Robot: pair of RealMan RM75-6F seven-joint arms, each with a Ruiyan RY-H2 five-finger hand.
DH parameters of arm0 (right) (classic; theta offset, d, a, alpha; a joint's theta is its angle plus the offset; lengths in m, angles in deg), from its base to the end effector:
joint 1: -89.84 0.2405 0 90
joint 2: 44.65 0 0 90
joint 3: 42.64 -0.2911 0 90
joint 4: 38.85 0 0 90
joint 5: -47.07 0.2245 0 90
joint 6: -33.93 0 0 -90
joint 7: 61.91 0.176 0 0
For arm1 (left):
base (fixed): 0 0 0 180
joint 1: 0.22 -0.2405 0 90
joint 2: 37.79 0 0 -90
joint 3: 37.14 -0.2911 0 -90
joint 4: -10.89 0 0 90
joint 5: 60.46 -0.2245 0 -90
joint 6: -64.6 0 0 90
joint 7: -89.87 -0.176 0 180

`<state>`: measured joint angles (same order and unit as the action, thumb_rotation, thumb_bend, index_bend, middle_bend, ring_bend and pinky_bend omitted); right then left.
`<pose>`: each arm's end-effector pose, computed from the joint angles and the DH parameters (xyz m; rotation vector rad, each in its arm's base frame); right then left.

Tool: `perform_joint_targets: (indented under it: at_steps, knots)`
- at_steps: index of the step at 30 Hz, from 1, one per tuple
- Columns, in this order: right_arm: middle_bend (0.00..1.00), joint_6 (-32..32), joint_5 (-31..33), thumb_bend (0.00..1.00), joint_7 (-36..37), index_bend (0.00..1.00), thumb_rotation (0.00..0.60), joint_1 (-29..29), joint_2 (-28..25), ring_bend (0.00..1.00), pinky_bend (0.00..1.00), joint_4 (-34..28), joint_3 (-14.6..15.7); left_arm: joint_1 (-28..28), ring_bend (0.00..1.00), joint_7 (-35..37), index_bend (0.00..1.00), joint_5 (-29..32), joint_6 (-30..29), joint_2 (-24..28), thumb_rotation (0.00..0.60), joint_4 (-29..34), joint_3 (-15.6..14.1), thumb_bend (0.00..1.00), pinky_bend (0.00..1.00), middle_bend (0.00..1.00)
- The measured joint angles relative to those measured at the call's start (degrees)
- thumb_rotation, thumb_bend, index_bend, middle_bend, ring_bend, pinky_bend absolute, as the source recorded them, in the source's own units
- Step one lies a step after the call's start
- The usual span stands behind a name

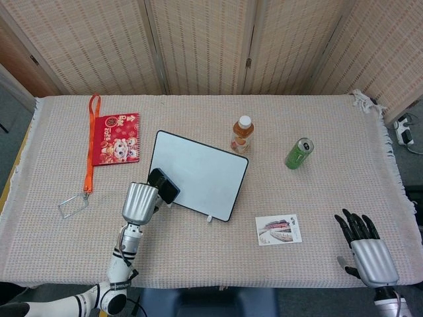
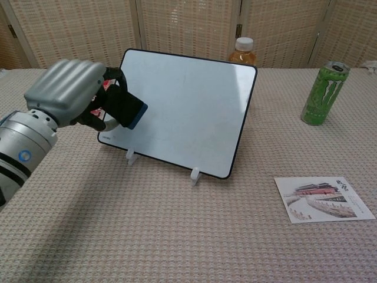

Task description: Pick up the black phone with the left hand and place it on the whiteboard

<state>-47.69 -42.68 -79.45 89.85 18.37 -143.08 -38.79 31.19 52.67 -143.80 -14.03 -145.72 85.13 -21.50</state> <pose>-0.3204 -0.1575 0.1188 1.5548 -0.9578 0.6944 -0.1393 0.3555 -0.0563 -1.5352 -0.5092 -1.0713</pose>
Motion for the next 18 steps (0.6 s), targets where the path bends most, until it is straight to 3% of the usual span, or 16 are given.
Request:
perform_joint_targets:
  at_steps: [18]
  knots:
    - [0.0,-0.2,-0.3,0.3,1.6,0.0,0.6,0.0,-0.9,0.0,0.0,-0.2,0.0,5.2,0.95,-5.0,0.63,5.7,1.4,-6.3,0.6,-4.9,3.3,0.32,1.0,1.0]
